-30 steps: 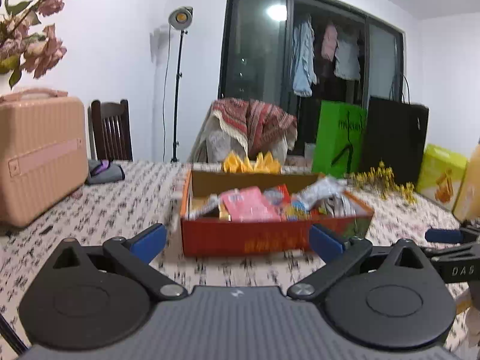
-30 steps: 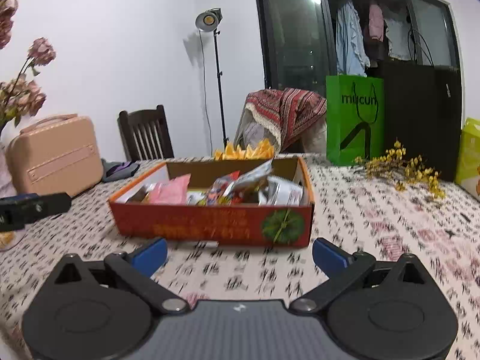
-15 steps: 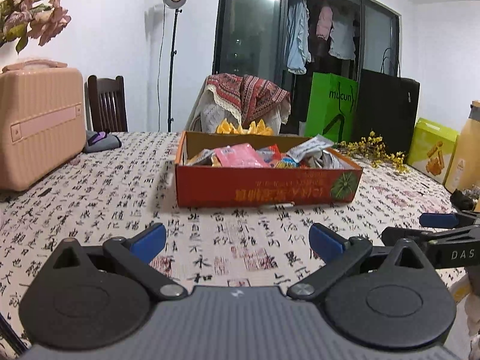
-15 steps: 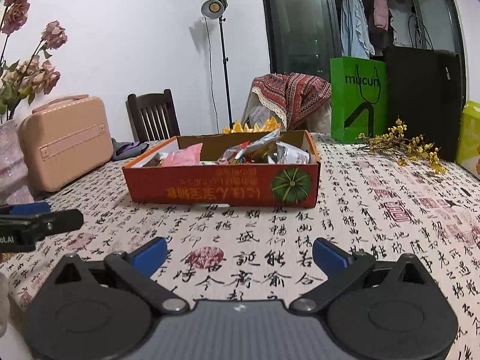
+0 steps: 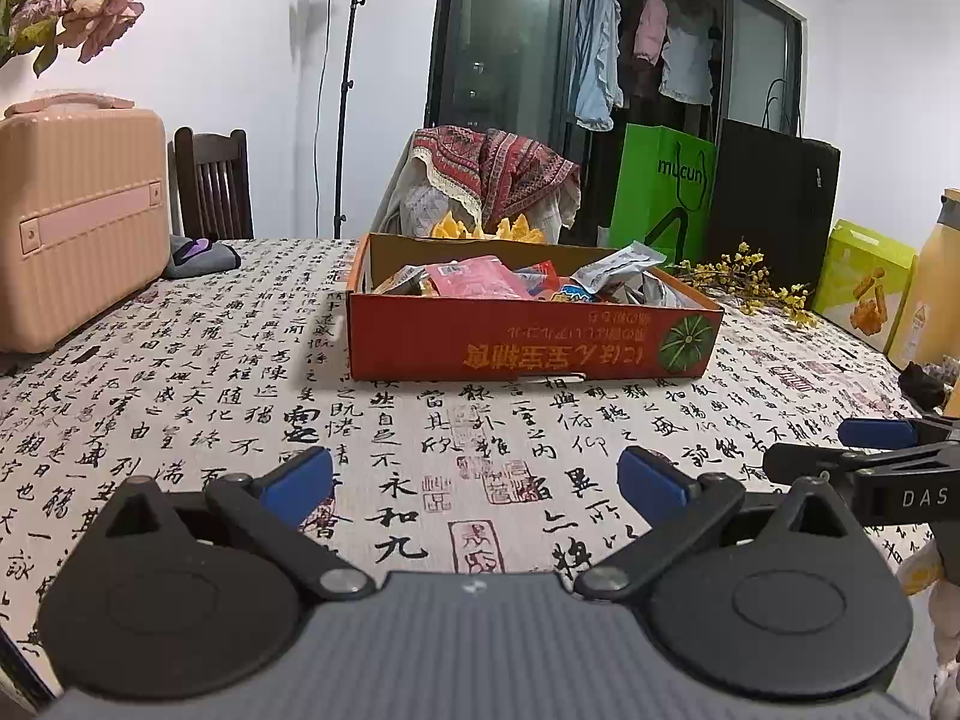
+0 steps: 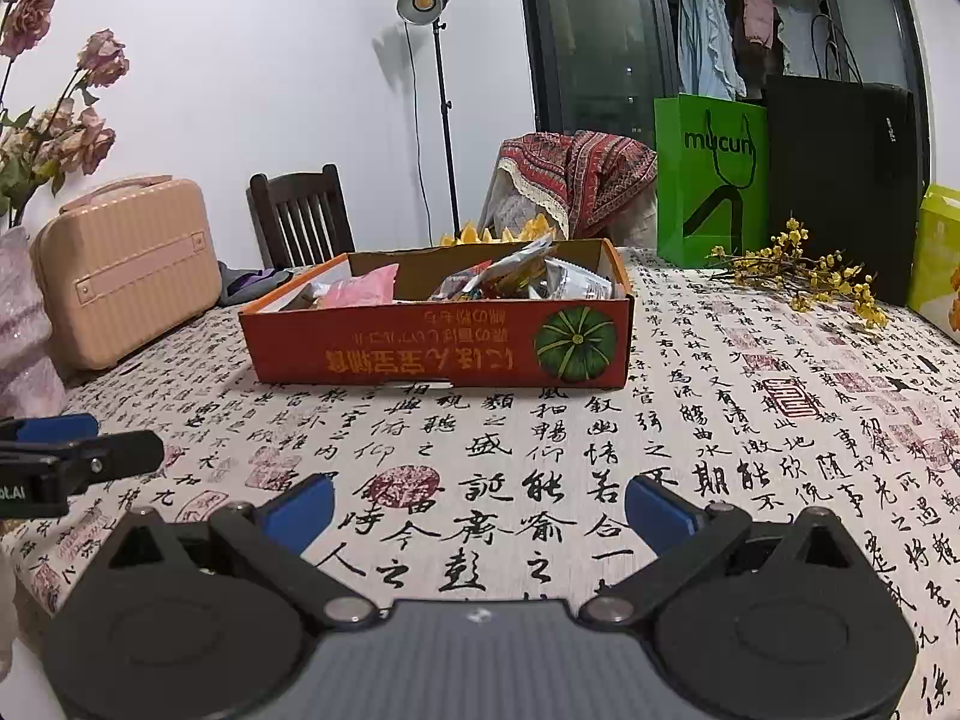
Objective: Organize snacks
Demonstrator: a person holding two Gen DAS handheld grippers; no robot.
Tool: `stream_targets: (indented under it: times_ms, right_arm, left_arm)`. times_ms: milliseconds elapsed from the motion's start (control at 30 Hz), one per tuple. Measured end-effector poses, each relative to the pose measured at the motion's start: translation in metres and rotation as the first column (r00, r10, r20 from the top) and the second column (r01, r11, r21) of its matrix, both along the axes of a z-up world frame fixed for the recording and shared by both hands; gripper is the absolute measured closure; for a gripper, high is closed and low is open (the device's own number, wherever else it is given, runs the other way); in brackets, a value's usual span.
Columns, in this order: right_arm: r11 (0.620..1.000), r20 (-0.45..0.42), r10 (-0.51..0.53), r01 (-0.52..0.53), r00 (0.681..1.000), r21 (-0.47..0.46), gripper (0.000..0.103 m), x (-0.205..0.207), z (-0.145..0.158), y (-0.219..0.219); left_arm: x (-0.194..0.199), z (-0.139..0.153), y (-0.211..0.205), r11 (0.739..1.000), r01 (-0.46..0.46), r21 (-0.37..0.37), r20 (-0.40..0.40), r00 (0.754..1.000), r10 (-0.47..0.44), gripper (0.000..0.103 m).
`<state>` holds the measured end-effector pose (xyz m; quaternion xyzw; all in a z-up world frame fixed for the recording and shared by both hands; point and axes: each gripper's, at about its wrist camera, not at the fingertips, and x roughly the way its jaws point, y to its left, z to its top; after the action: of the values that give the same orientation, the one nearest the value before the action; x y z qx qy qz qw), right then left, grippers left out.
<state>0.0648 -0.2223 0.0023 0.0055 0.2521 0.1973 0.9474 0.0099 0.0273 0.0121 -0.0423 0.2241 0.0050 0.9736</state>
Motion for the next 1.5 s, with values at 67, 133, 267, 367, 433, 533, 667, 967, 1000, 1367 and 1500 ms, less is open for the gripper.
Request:
stream_targets:
  times_ms: [67, 133, 267, 367, 433, 533, 667, 967, 1000, 1367, 1500]
  right_arm:
    - [1.0, 0.0, 0.0, 0.0, 1.0, 0.0, 0.0, -0.0002, 0.0, 0.0003]
    - [1.0, 0.0, 0.0, 0.0, 1.0, 0.0, 0.0, -0.0001, 0.0, 0.0003]
    - [1.0, 0.0, 0.0, 0.0, 1.0, 0.0, 0.0, 0.0, -0.0001, 0.0002]
    - [1.0, 0.0, 0.0, 0.0, 1.0, 0.0, 0.0, 0.0, -0.0002, 0.0002]
    - [1.0, 0.0, 0.0, 0.0, 1.0, 0.0, 0.0, 0.0, -0.0002, 0.0002]
    - [1.0, 0.0, 0.0, 0.0, 1.0, 0.0, 0.0, 0.0, -0.0002, 0.0002]
    - [1.0, 0.0, 0.0, 0.0, 1.0, 0.0, 0.0, 0.0002, -0.0001, 0.0]
    - [1.0, -0.001, 0.0, 0.0, 1.0, 0.0, 0.0, 0.0001, -0.0002, 0.0]
    - [1.0, 0.0, 0.0, 0.0, 1.0, 0.0, 0.0, 0.0002, 0.0, 0.0]
    - [1.0, -0.001, 0.0, 0.0, 1.0, 0.0, 0.0, 0.0001, -0.0003, 0.0]
    - [1.0, -0.001, 0.0, 0.0, 1.0, 0.0, 0.0, 0.0004, -0.0002, 0.0]
  left_arm:
    - [0.0002, -0.0002, 0.0001, 1.0, -0.001, -0.001, -0.001, 1.0, 0.001, 0.0]
    - [-0.0001, -0.0004, 0.0001, 1.0, -0.001, 0.0, 0.0, 1.0, 0.001, 0.0]
    - [0.0, -0.0005, 0.0001, 1.0, -0.001, 0.0, 0.0, 1.0, 0.001, 0.0]
    - [0.0001, -0.0005, 0.0001, 1.0, -0.001, -0.001, -0.001, 1.0, 0.001, 0.0]
    - [-0.0002, -0.0006, 0.0001, 1.0, 0.0, 0.0, 0.0, 1.0, 0.0, 0.0]
    - [-0.0001, -0.0005, -0.0001, 1.0, -0.001, -0.001, -0.001, 1.0, 0.001, 0.0]
    - [-0.0004, -0.0001, -0.0008, 1.0, 0.002, -0.003, 0.0, 1.0, -0.002, 0.0]
    - [0.0002, 0.0, -0.0027, 1.0, 0.008, 0.0, -0.006, 1.0, -0.008, 0.0]
    - [0.0002, 0.0001, -0.0027, 1.0, 0.009, 0.0, -0.005, 1.0, -0.009, 0.0]
    - [0.0004, 0.0, -0.0028, 1.0, 0.012, -0.006, -0.003, 1.0, -0.012, 0.0]
    - [0.0004, -0.0002, -0.0027, 1.0, 0.012, -0.006, -0.003, 1.0, -0.012, 0.0]
